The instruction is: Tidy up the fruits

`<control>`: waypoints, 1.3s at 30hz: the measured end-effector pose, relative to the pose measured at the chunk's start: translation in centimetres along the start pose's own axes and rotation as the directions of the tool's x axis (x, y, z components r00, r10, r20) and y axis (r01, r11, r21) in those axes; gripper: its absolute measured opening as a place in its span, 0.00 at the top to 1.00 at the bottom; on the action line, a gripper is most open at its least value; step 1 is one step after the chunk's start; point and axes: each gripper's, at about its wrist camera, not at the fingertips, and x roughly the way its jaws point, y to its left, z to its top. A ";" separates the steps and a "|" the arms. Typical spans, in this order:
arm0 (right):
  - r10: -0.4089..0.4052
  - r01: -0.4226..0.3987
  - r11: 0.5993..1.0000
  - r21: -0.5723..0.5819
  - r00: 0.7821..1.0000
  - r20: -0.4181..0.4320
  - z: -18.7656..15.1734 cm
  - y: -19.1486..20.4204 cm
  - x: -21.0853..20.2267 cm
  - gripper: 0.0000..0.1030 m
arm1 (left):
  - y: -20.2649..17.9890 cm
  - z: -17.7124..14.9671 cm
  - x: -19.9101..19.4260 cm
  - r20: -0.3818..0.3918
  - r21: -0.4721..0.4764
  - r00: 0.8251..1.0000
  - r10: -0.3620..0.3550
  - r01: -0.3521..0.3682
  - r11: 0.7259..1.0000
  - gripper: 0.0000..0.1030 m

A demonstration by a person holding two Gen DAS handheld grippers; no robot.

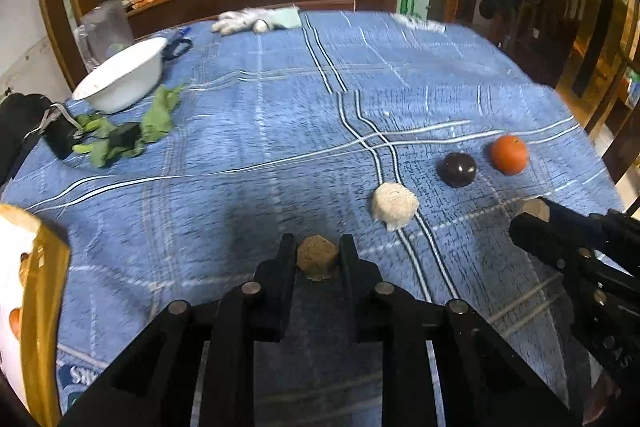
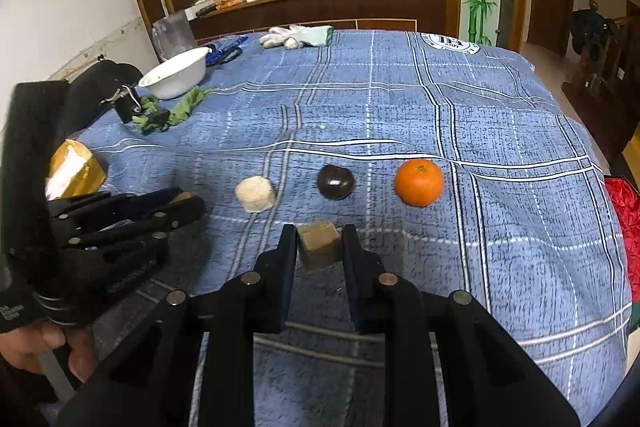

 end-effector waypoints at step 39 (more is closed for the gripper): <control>0.191 -0.182 0.979 -0.086 0.976 0.103 -4.4 10.4 -3.6 0.76 | 7.9 -9.4 -9.3 0.149 -0.237 0.952 0.267 -0.228 0.945 0.81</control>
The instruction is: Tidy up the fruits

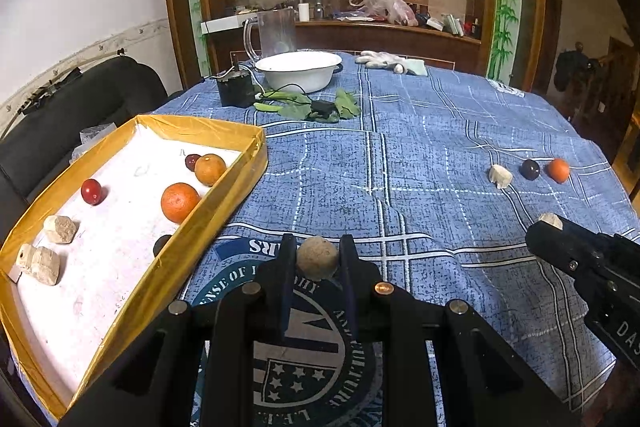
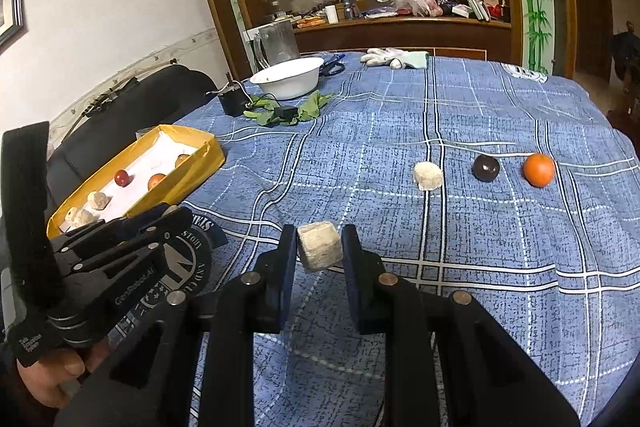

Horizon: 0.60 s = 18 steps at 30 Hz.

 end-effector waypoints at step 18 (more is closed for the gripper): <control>-0.053 0.053 0.999 -0.008 0.998 0.044 0.0 0.0 -0.9 0.76 | -0.7 0.0 -0.2 0.021 0.031 0.999 -0.037 0.036 0.999 0.81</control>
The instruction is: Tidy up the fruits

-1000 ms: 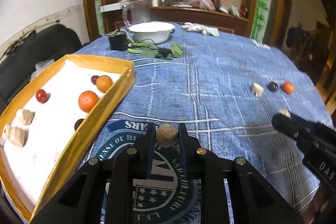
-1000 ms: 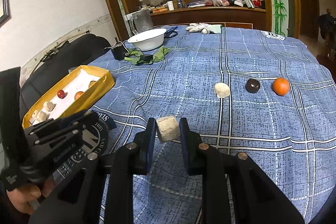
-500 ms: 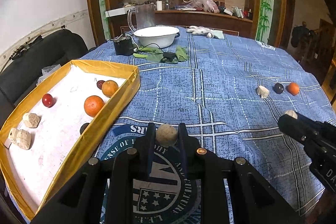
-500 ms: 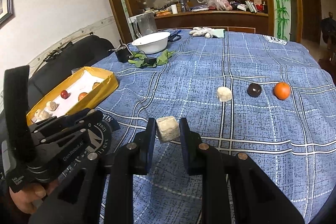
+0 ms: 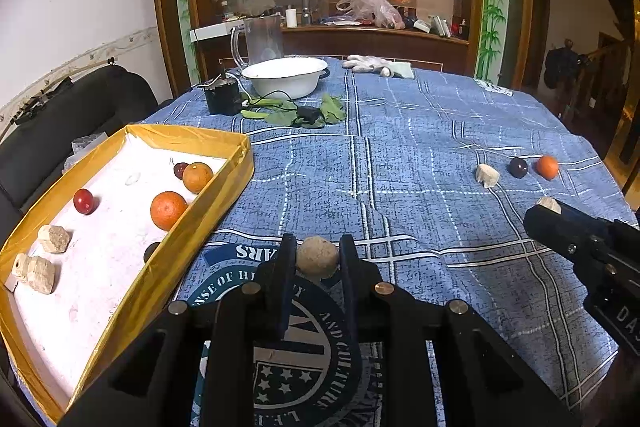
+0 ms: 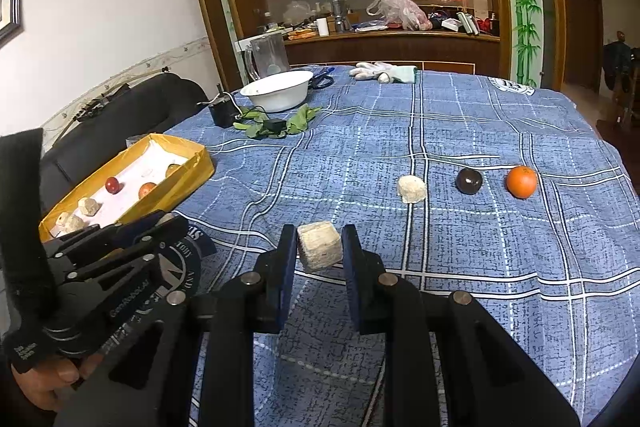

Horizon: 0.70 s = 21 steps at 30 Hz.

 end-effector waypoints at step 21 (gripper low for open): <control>-0.014 0.014 1.000 -0.011 1.000 0.004 -0.1 0.1 0.1 0.76 | -0.1 0.0 0.7 -0.033 -0.006 0.999 -0.014 0.014 1.000 0.81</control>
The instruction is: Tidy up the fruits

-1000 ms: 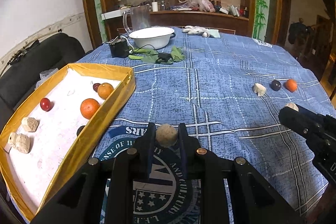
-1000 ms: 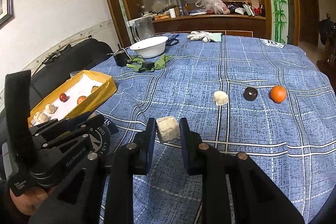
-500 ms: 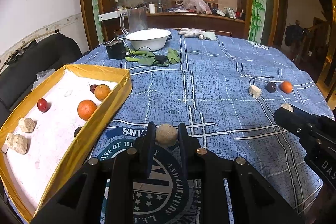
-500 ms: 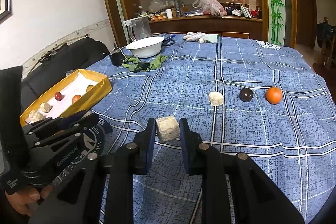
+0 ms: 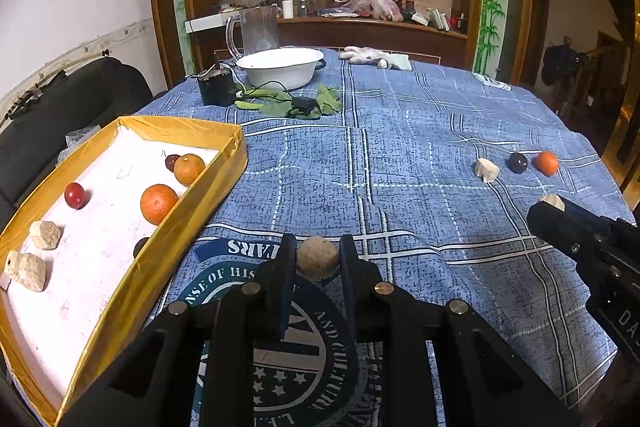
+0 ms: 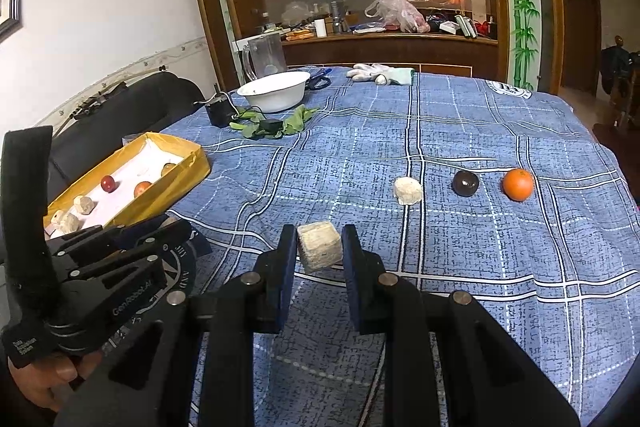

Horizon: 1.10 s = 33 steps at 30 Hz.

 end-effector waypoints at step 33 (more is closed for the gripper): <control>0.040 -0.042 0.999 -0.031 0.998 -0.053 0.4 1.5 0.4 0.76 | 3.1 0.4 -2.0 -0.010 -0.078 1.000 0.007 -0.007 0.997 0.81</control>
